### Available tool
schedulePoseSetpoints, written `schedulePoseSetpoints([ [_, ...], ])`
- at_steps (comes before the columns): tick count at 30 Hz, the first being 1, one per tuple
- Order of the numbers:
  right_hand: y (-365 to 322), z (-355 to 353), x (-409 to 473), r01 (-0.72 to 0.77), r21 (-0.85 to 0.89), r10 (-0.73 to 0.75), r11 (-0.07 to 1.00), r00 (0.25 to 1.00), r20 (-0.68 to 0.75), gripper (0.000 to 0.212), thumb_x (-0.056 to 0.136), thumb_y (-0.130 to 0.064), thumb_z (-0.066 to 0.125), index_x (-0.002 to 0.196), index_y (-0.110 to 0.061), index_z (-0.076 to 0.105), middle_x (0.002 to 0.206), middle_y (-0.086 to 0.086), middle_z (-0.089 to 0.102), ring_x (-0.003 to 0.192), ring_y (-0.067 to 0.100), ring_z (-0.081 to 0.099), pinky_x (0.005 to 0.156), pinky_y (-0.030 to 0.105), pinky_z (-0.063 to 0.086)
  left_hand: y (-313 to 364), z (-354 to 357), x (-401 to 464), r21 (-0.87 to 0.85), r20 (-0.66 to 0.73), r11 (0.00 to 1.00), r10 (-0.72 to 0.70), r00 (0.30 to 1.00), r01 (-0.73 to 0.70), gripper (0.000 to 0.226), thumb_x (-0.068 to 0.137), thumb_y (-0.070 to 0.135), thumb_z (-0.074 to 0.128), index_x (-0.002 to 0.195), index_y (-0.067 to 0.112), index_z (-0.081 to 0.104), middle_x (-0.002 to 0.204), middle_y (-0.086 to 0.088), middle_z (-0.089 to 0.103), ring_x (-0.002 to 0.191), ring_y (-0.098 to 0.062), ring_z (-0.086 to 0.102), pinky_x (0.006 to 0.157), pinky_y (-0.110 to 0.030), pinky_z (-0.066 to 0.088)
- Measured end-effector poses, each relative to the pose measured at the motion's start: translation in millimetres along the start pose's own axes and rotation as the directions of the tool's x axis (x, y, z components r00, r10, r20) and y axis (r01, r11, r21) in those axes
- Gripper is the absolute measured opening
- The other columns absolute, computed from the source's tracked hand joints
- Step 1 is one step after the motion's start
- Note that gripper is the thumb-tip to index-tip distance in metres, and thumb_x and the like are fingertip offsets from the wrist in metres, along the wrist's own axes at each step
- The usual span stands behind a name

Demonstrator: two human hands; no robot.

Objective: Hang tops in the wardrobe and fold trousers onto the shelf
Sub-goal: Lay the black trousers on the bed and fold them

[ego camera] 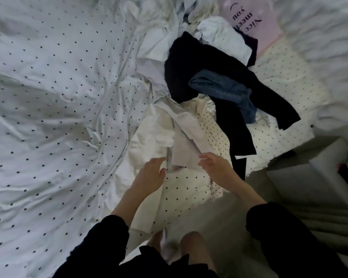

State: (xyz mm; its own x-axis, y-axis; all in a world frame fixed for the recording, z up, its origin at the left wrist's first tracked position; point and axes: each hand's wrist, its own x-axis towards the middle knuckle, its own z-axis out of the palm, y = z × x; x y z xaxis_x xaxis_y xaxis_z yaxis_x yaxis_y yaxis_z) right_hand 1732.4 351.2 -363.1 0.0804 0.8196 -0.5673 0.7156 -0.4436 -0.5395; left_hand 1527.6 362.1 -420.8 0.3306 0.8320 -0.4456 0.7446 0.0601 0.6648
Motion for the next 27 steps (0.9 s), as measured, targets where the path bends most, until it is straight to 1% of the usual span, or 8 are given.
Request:
schedulePoseSetpoints([
  [7,-29.2,-45.5,117.4,0.022,-0.141,-0.042,0.990,0.989,-0.142,0.035,0.097,-0.023,0.043,0.127,-0.010,0.054,0.125,0.009,0.061,0.116,0.026,0.054,0.092,0.030,0.039,19.5,-20.2,75.7,-0.045,-0.076,0.998,-0.037,0.996,0.034,0.043,0.099,0.020,0.039,0.142,0.017,0.036,0.146,-0.004,0.038,0.134,-0.022,0.036,0.109,-0.034,0.030],
  [11,-60.4,-62.1,219.0,0.059,-0.118,-0.079,0.991,0.982,-0.174,0.039,0.096,-0.031,0.046,0.122,-0.004,0.054,0.118,0.014,0.061,0.111,0.029,0.056,0.088,0.033,0.042,14.1,-29.4,109.3,-0.046,-0.161,0.996,-0.080,0.984,0.074,0.043,0.098,0.018,0.043,0.141,0.015,0.038,0.142,-0.005,0.042,0.131,-0.022,0.040,0.107,-0.034,0.033],
  [14,-72.9,-57.3,280.5,-0.075,0.068,0.085,0.995,0.984,-0.159,0.066,0.090,-0.045,0.054,0.137,0.000,0.041,0.136,0.017,0.048,0.124,0.032,0.046,0.101,0.036,0.037,7.8,-35.0,121.1,-0.066,-0.231,0.993,-0.112,0.967,0.099,0.042,0.097,0.016,0.045,0.139,0.014,0.041,0.139,-0.007,0.046,0.127,-0.024,0.045,0.105,-0.036,0.037],
  [16,-72.8,-50.5,312.4,-0.149,0.143,0.175,0.978,0.967,-0.187,0.072,0.083,-0.057,0.055,0.129,-0.001,0.050,0.129,0.016,0.054,0.119,0.034,0.050,0.101,0.042,0.041,3.6,-35.2,128.7,-0.086,-0.268,0.987,-0.151,0.951,0.132,0.042,0.097,0.016,0.046,0.138,0.014,0.043,0.137,-0.006,0.048,0.126,-0.023,0.046,0.104,-0.033,0.035],
  [19,-74.2,-45.4,336.3,-0.160,0.034,0.163,0.987,0.956,-0.243,0.055,0.092,-0.049,0.046,0.108,0.001,0.063,0.114,0.017,0.062,0.111,0.035,0.055,0.095,0.038,0.045,-0.4,-32.5,137.8,-0.122,-0.285,0.978,-0.199,0.938,0.170,0.042,0.097,0.017,0.045,0.139,0.015,0.043,0.137,-0.004,0.048,0.127,-0.021,0.045,0.103,-0.031,0.034],
  [21,-77.6,-46.6,339.8,-0.161,0.084,0.177,0.983,0.952,-0.248,0.039,0.095,-0.036,0.046,0.096,-0.002,0.066,0.105,0.017,0.063,0.104,0.033,0.058,0.089,0.038,0.045,-1.5,-28.6,140.7,-0.143,-0.277,0.971,-0.223,0.934,0.190,0.042,0.098,0.019,0.044,0.139,0.016,0.042,0.138,-0.004,0.048,0.127,-0.021,0.045,0.103,-0.030,0.034],
  [23,-80.3,-47.9,335.3,-0.118,0.154,0.156,0.981,0.952,-0.264,0.029,0.093,-0.030,0.047,0.073,-0.012,0.058,0.091,0.013,0.056,0.090,0.027,0.053,0.085,0.044,0.045,3.2,-26.6,139.7,-0.157,-0.270,0.967,-0.237,0.933,0.200,0.042,0.098,0.019,0.043,0.139,0.017,0.041,0.139,-0.003,0.047,0.128,-0.021,0.044,0.103,-0.030,0.034],
  [27,-90.6,-60.6,304.6,-0.043,0.155,0.090,0.987,0.947,-0.308,0.026,0.098,-0.020,0.040,0.074,-0.011,0.041,0.074,-0.001,0.045,0.076,0.023,0.043,0.076,0.037,0.035,19.0,-33.8,137.7,-0.186,-0.272,0.963,-0.242,0.931,0.196,0.042,0.098,0.019,0.043,0.140,0.016,0.041,0.140,-0.003,0.046,0.129,-0.020,0.043,0.103,-0.028,0.033],
])
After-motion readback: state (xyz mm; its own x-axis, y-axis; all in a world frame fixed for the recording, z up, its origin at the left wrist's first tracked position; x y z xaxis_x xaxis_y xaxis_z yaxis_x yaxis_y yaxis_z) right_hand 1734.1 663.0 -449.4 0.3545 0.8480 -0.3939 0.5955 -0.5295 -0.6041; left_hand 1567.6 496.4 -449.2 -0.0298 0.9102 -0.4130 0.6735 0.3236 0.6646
